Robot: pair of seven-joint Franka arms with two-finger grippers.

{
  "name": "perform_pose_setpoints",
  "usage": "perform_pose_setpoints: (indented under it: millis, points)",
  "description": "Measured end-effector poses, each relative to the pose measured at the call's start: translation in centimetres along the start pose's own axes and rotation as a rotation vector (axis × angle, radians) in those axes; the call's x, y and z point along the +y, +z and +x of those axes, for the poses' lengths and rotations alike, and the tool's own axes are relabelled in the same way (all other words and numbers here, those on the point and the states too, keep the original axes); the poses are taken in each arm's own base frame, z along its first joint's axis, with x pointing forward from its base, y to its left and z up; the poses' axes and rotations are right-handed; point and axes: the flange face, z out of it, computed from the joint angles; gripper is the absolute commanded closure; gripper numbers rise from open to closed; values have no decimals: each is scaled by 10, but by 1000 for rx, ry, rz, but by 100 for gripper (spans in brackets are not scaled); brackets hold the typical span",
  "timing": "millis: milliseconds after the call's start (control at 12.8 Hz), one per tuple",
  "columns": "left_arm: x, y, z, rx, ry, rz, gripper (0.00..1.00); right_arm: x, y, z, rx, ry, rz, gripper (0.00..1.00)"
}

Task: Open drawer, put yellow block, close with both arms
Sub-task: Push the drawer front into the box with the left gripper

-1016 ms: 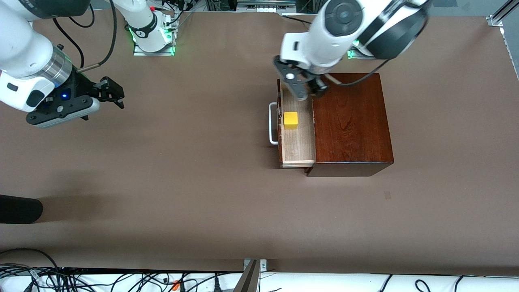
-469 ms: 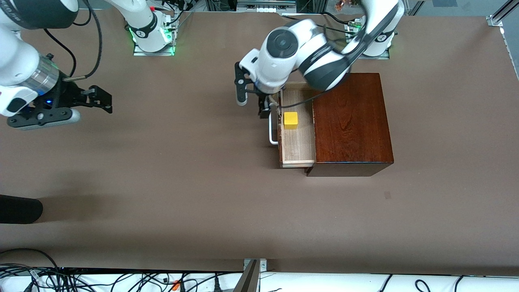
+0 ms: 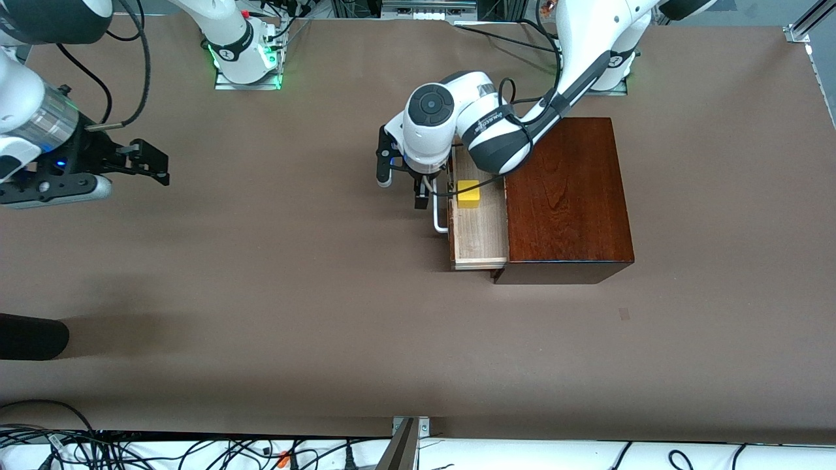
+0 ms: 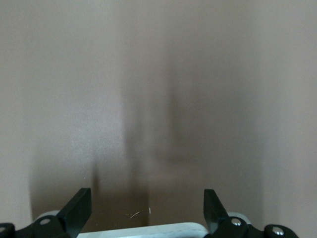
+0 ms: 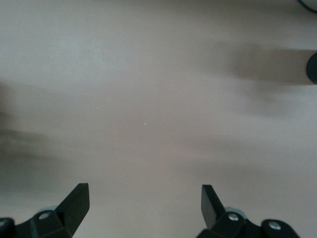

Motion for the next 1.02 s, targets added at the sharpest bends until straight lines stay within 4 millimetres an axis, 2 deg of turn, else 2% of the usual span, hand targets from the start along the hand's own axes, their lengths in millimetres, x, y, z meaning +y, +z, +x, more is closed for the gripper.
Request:
perform_pose_setpoints:
  millis: [156,547,782,1016]
  points:
    - [-2,7,-7,-40,-2,-17,0,2,0,0,0,4,0,0]
    - [-3,7,-17,-108,-12,-58,0,7,0,0,0,12,-2,0]
    - [-14,7,-36,-142,-44,-84,0,10,0,0,0,18,-2,0]
    - [-36,1,-64,-153,-82,-96,0,9,0,0,1,17,-3,0]
